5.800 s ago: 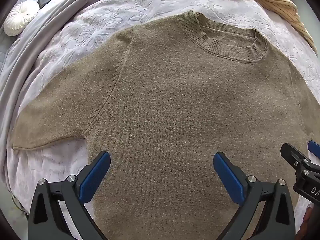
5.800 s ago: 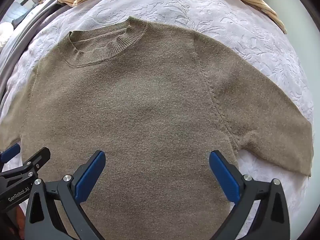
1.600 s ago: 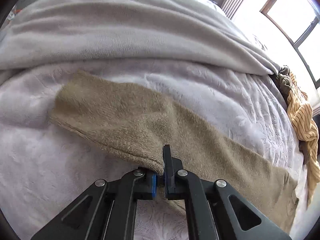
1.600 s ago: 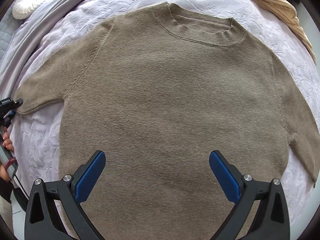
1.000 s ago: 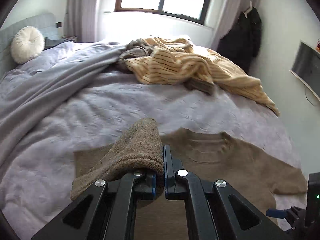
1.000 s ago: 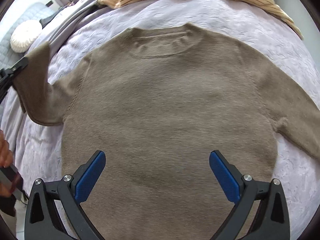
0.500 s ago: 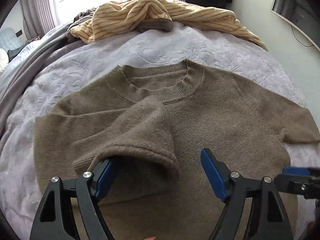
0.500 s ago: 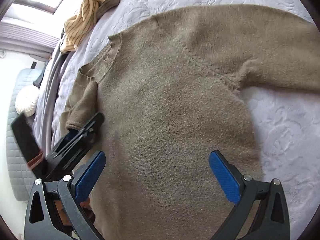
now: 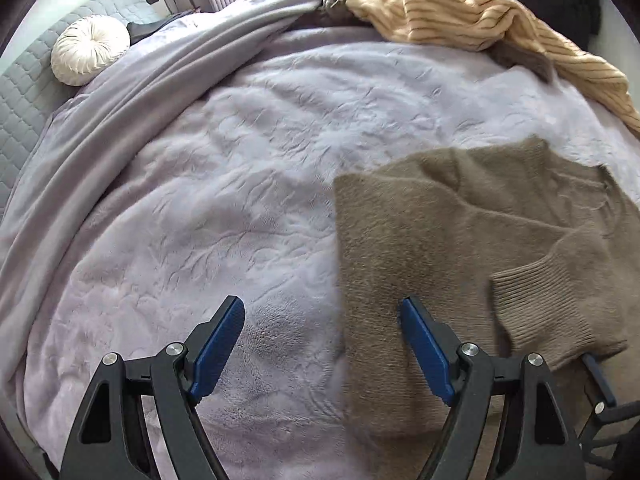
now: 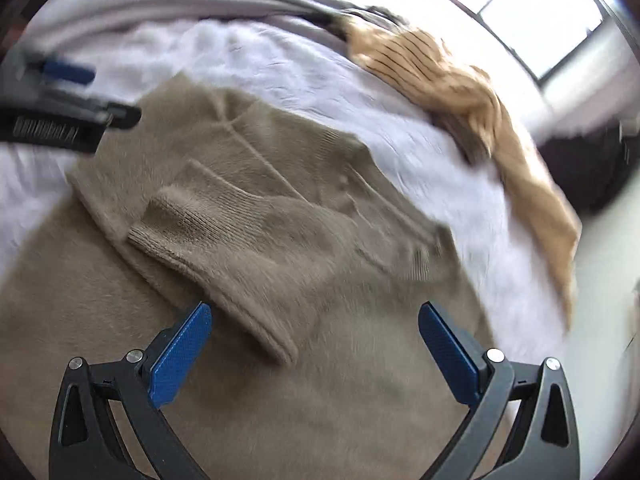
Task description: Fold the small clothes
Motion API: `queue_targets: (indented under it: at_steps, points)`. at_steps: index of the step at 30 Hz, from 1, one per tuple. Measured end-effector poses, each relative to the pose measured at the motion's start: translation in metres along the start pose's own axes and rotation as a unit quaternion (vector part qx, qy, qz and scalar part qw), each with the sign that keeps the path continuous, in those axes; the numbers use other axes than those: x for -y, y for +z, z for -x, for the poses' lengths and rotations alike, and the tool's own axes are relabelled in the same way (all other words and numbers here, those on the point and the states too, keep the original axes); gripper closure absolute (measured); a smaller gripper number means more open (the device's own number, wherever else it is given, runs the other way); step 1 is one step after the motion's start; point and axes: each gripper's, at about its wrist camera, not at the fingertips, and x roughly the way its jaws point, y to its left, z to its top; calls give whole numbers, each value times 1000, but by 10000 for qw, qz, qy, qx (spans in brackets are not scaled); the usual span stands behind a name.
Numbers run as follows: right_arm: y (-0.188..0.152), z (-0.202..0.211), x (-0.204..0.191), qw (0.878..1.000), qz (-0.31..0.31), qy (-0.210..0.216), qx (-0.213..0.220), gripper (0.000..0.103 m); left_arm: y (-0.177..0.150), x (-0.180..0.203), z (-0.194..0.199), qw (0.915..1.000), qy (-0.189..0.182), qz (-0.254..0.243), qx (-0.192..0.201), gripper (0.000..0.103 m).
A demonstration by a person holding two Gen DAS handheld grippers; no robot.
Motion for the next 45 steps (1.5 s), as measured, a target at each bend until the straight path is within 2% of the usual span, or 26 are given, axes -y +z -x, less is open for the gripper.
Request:
queue_targets:
  at_steps: [1,3,4,5,6,7,9,10,12,14,16,19,22,23,24,25,26,29,32,34,36,39,40,41,42,45]
  points:
    - [4,-9,-8,9993,261,-253,-35,6,-3,1,-7,10000,-5,-14,-41,21]
    - [6,-17,-6,9990,263,-347,-103,69,-8,1,-13,10000,7,-18,-62,21]
    - [4,-19,10,9996,-215,-81,-188,99,-9,1,-14,10000,24,-20,-41,21]
    - [-3,-16,34,9944,-1007,300,-135,98,-11,2,-14,10000,49,-33,-17,21]
    - [-15,-15,61,9793,-1893,710,-92,98,-12,2,-14,10000,60,-50,-1,21]
    - [-32,-18,88,9510,-2862,1165,-72,98,-11,3,-16,10000,52,-68,3,21]
    - [-84,-35,130,8512,-4757,2216,18,97,-11,5,-16,9999,-13,-102,-3,21]
    - [-116,-50,142,7776,-5652,2756,3,90,-10,6,-17,9999,10,-128,1,21]
    - [-153,-68,146,6909,-6435,3290,-160,76,-8,8,-16,9998,36,-177,-4,21]
    - [-170,-70,147,6622,-6688,3377,-126,53,-6,9,-15,9998,37,-182,-16,21]
    - [-180,-62,153,6520,-6824,3306,27,44,-3,7,-12,9999,33,-135,-15,21]
    - [-186,-59,165,6516,-6873,3210,55,43,10,3,-9,10000,-11,-18,56,21]
    - [-189,-65,174,6448,-6923,3238,-19,44,26,1,-22,9985,-461,134,-276,21]
    - [-190,-66,177,6462,-6920,3216,-63,53,30,0,-29,9973,-552,218,-433,24]
    - [-190,-68,179,6485,-6904,3204,-73,66,33,-1,-32,9965,-623,308,-475,44]
    - [-189,-68,182,6567,-6821,3216,-94,96,35,-1,-33,9951,-808,326,-462,59]
    - [-185,-66,185,6662,-6733,3207,-69,95,36,0,-32,9946,-882,312,-451,73]
    - [-181,-56,189,7006,-6503,2937,-31,95,33,9,-27,9977,-638,88,-227,73]
    - [-204,-63,185,7159,-6489,2540,-436,95,28,17,-26,9990,-412,-132,-84,68]
    - [-222,-66,182,7079,-6577,2525,-502,95,26,18,-17,9998,-108,-161,-9,49]
    - [-233,-59,183,6996,-6679,2491,-478,95,26,13,-3,9997,61,-186,143,43]
    - [-240,-47,186,6975,-6706,2475,-508,81,22,1,14,9997,-34,-160,157,43]
    - [-244,-43,186,6887,-6757,2592,-428,63,22,-5,16,9998,-95,-149,115,43]
    - [-247,-41,187,6777,-6813,2750,-318,35,19,-8,17,9998,-144,-152,46,43]
    - [-248,-40,186,6661,-6857,2929,-185,27,15,-9,18,9998,-147,-162,-44,43]
    - [-233,-50,185,6516,-6868,3220,-74,25,0,-11,21,9997,-116,-164,-140,43]
